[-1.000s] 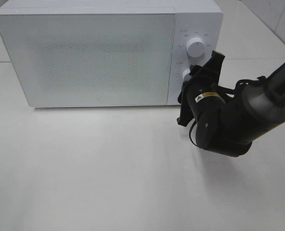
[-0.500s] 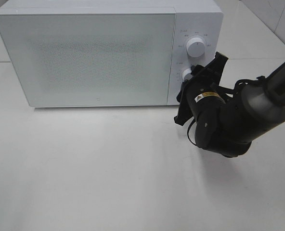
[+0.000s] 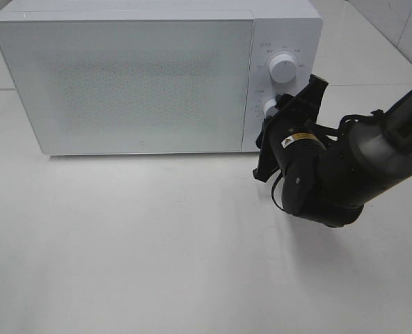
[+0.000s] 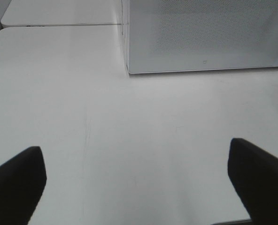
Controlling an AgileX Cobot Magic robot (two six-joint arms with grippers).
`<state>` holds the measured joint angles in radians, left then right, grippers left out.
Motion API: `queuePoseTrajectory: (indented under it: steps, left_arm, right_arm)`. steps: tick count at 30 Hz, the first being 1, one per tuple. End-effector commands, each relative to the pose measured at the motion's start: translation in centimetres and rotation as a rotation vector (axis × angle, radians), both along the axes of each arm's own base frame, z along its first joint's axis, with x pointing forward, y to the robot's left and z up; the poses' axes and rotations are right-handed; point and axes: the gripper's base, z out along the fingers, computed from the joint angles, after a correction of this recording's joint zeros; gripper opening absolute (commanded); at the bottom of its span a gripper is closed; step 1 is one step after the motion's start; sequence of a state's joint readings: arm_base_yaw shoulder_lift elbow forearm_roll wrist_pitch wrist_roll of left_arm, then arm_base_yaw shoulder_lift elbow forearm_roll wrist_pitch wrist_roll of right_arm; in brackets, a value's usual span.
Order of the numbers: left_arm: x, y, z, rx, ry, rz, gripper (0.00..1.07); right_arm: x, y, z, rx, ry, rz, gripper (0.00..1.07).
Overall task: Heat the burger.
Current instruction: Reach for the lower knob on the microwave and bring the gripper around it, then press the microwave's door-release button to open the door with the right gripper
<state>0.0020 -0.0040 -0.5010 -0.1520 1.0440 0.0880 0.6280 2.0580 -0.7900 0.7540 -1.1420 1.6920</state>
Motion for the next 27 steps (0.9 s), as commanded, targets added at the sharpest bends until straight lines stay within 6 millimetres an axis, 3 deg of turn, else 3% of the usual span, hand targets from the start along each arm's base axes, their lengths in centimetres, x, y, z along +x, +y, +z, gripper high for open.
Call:
queuePoseTrajectory:
  steps: [1, 7, 8, 10, 11, 12, 16, 27]
  left_arm:
    - [-0.3, -0.1, 0.0, -0.006, -0.028, 0.002, 1.01]
    - [-0.3, -0.1, 0.0, -0.006, -0.028, 0.002, 1.01]
    - [-0.3, -0.1, 0.0, -0.006, -0.028, 0.002, 1.01]
    - [-0.3, -0.1, 0.0, -0.006, -0.028, 0.002, 1.01]
    - [-0.3, -0.1, 0.0, -0.006, -0.028, 0.002, 1.01]
    - [-0.3, -0.1, 0.0, -0.006, -0.028, 0.002, 1.01]
    - [-0.3, -0.1, 0.0, -0.006, -0.028, 0.002, 1.01]
    - [-0.3, -0.1, 0.0, -0.006, -0.028, 0.002, 1.01]
  right_arm:
    - [0.4, -0.3, 3.3, -0.022, -0.243, -0.055, 0.14]
    - [0.4, -0.3, 3.3, -0.087, -0.24, -0.048, 0.31]
    - [0.4, -0.3, 3.3, -0.108, -0.238, -0.047, 0.4]
    - [0.4, -0.3, 3.3, -0.119, -0.238, -0.045, 0.43]
    - [0.4, -0.3, 3.3, -0.143, -0.236, -0.043, 0.54]
    - [0.4, -0.3, 3.3, -0.143, -0.236, -0.043, 0.54]
    - [0.4, -0.3, 3.3, -0.212, -0.228, -0.033, 0.73]
    - [-1.5, -0.5, 1.8, -0.301, -0.112, 0.127, 0.75]
